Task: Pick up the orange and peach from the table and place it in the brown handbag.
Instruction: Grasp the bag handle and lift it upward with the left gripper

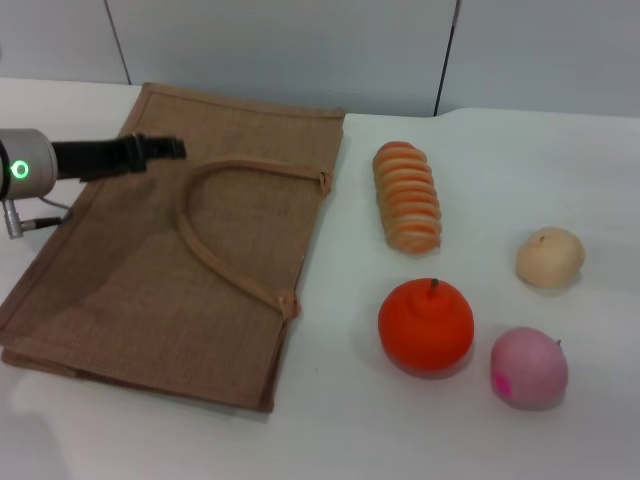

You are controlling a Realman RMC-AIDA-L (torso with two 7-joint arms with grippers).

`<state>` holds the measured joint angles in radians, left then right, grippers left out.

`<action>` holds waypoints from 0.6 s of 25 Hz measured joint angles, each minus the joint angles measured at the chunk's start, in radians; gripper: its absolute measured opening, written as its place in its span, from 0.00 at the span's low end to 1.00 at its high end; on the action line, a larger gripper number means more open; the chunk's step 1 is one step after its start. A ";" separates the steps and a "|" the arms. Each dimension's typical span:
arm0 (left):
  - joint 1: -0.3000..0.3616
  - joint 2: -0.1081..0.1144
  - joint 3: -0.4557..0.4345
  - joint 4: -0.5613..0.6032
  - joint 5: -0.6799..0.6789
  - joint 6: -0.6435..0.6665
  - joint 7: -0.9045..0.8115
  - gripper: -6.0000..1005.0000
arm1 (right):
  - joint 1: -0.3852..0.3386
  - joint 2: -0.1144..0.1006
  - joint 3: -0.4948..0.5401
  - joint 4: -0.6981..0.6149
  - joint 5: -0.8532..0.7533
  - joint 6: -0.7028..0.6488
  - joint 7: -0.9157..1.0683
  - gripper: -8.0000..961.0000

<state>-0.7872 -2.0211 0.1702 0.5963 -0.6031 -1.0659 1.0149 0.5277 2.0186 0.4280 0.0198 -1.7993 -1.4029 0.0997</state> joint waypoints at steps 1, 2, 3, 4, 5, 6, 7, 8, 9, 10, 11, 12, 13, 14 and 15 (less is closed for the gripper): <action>-0.010 0.000 0.000 0.006 0.053 -0.002 -0.025 0.74 | 0.000 0.000 0.000 0.000 0.000 0.000 0.000 0.81; -0.018 -0.001 0.000 0.012 0.092 -0.004 -0.036 0.74 | 0.000 0.000 0.000 0.000 0.000 0.000 0.000 0.81; -0.025 -0.002 0.000 0.015 0.123 -0.006 -0.044 0.74 | 0.000 0.000 0.000 0.000 0.000 0.000 0.000 0.81; -0.032 -0.004 0.000 0.018 0.145 -0.006 -0.047 0.74 | 0.000 0.000 0.000 0.000 0.000 0.000 0.000 0.81; -0.036 -0.005 0.000 0.019 0.156 -0.007 -0.049 0.74 | 0.000 0.000 0.001 0.000 0.000 0.000 0.000 0.81; -0.039 -0.006 0.000 0.020 0.163 -0.007 -0.051 0.74 | 0.000 0.000 0.001 0.000 0.000 0.000 0.000 0.81; -0.042 -0.006 0.000 0.020 0.168 -0.007 -0.052 0.74 | 0.000 0.000 0.001 0.000 0.000 0.000 0.000 0.81; -0.044 -0.006 0.000 0.020 0.170 -0.007 -0.052 0.74 | 0.000 0.000 0.001 0.000 0.000 0.000 0.000 0.81; -0.045 -0.006 0.000 0.020 0.171 -0.008 -0.052 0.74 | 0.000 0.000 0.002 0.000 0.000 0.000 0.000 0.81; -0.046 -0.006 0.002 0.020 0.172 -0.009 -0.048 0.74 | 0.000 0.000 0.002 0.000 0.000 0.000 0.000 0.81; -0.046 -0.006 0.008 0.021 0.173 -0.010 -0.046 0.74 | 0.000 0.000 0.002 0.000 0.000 0.000 0.000 0.81; -0.046 -0.006 0.012 0.021 0.173 -0.010 -0.046 0.74 | 0.000 0.000 0.002 0.000 0.000 0.000 0.000 0.81; -0.047 -0.007 0.030 0.020 0.173 -0.009 -0.044 0.74 | 0.000 0.000 0.002 0.000 0.000 0.000 0.000 0.81; -0.047 -0.007 0.037 0.019 0.173 -0.008 -0.044 0.74 | 0.000 0.000 0.002 0.000 0.000 0.000 0.000 0.81; -0.047 -0.007 0.052 0.016 0.172 -0.005 -0.044 0.74 | 0.000 0.000 0.002 0.000 0.000 -0.001 0.000 0.81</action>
<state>-0.8344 -2.0285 0.2217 0.6127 -0.4315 -1.0709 0.9707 0.5277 2.0186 0.4295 0.0199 -1.7993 -1.4034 0.0997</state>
